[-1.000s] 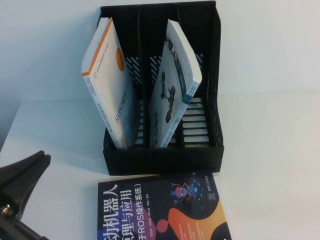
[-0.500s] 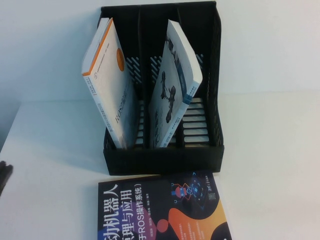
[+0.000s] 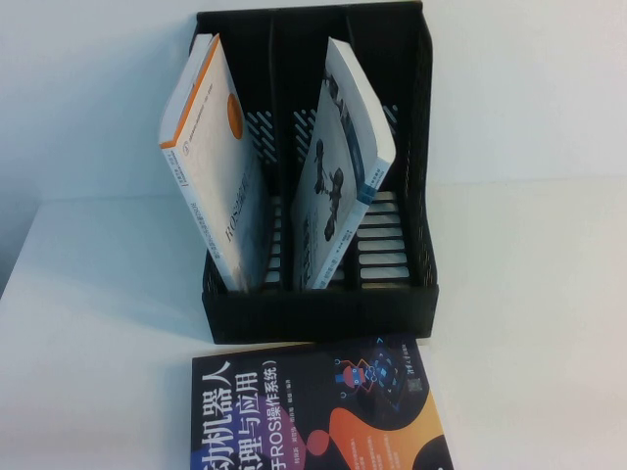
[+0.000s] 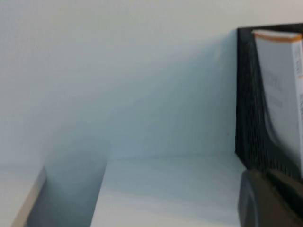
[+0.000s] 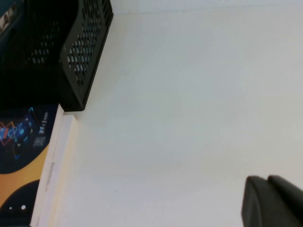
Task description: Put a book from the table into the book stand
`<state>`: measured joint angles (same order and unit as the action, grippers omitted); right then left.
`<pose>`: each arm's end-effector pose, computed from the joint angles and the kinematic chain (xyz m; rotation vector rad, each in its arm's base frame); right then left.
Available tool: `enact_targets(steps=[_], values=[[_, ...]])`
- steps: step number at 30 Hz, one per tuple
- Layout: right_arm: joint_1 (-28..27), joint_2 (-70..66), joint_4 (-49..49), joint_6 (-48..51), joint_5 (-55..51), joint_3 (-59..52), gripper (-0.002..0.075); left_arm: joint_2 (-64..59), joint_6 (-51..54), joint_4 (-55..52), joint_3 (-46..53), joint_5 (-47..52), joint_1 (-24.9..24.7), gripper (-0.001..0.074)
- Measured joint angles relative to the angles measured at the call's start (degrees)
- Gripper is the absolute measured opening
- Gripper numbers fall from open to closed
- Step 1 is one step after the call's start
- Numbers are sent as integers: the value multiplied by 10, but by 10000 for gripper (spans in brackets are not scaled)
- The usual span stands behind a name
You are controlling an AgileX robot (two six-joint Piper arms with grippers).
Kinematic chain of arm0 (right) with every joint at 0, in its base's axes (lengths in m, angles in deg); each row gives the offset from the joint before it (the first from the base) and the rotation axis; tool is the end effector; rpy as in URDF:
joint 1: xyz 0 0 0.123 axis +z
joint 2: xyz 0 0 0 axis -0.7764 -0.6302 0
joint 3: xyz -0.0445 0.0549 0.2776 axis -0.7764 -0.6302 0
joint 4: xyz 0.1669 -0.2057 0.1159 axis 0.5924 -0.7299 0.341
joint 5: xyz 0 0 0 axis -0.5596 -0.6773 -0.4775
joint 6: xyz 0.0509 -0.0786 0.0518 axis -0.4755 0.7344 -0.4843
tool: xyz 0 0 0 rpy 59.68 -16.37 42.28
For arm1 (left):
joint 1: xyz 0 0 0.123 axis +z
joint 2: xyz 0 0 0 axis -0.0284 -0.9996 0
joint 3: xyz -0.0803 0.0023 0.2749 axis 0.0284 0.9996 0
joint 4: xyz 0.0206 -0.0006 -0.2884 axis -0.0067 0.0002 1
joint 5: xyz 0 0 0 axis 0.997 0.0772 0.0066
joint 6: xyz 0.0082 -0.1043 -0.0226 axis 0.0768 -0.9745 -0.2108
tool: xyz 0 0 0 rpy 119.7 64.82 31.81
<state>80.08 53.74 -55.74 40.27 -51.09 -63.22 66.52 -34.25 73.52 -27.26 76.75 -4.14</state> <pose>0.1072 0.0258 0.2538 -0.0634 2.0310 0.2078 0.1083 -0.0113 0.2081 0.0514 1.4804 -0.1123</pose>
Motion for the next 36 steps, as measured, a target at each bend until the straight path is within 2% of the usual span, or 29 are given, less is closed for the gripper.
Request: enact_targets(steps=[8,19,26,30,36], values=[[0,0,0,0,1,0,3,1,-34,16,1,210,4,-3],[0,0,0,0,1,0,3,1,-35,23,1,212,-11,-3],[0,0,0,0,1,0,3,1,-35,140,1,210,-24,-3],[0,0,0,0,1,0,3,1,-31,141,1,210,-30,-4],[0,0,0,0,1,0,3,1,71,131,1,210,-30,-4]])
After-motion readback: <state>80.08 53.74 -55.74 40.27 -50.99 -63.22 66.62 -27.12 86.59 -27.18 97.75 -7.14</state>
